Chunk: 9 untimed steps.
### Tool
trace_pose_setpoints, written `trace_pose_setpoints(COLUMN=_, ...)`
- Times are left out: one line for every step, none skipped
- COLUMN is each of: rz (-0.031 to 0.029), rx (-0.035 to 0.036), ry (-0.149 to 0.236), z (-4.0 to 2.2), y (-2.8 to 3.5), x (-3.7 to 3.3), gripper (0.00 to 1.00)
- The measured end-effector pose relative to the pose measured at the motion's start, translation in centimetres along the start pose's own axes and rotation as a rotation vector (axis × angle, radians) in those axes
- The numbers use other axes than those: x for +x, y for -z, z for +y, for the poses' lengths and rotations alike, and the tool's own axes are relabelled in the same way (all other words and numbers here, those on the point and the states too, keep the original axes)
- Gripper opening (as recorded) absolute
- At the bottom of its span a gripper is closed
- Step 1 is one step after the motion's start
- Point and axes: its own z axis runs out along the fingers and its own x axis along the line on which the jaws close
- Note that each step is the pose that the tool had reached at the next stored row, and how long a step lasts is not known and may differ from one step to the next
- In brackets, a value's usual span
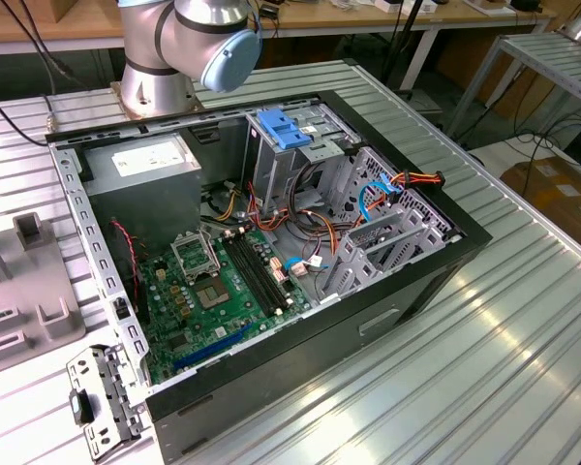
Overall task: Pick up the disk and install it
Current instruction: 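Pick up the disk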
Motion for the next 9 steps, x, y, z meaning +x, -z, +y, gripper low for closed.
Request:
trace_pose_setpoints(rz=-0.0002, rx=-0.0004, ry=0.007, z=0.00, y=0.00, x=0.00, gripper=0.11)
trace_pose_setpoints(rz=-0.0004, rx=-0.0008, ry=0.013, z=0.00, y=0.00, x=0.00, gripper=0.11)
trace_pose_setpoints(rz=-0.0006, rx=-0.0011, ry=0.019, z=0.00, y=0.00, x=0.00, gripper=0.11)
trace_pose_setpoints(rz=-0.0013, rx=-0.0021, ry=0.035, z=0.00, y=0.00, x=0.00, gripper=0.11)
trace_pose_setpoints(rz=-0.0017, rx=-0.0028, ry=0.048, z=0.00, y=0.00, x=0.00, gripper=0.11)
trace_pose_setpoints(rz=-0.0022, rx=-0.0037, ry=0.063, z=0.00, y=0.00, x=0.00, gripper=0.11)
trace_pose_setpoints(rz=-0.0025, rx=-0.0041, ry=0.070, z=0.00, y=0.00, x=0.00, gripper=0.11)
trace_pose_setpoints(rz=-0.0027, rx=-0.0046, ry=0.077, z=0.00, y=0.01, x=0.00, gripper=0.11)
trace_pose_setpoints(rz=-0.0032, rx=-0.0052, ry=0.088, z=0.00, y=0.00, x=0.00, gripper=0.11)
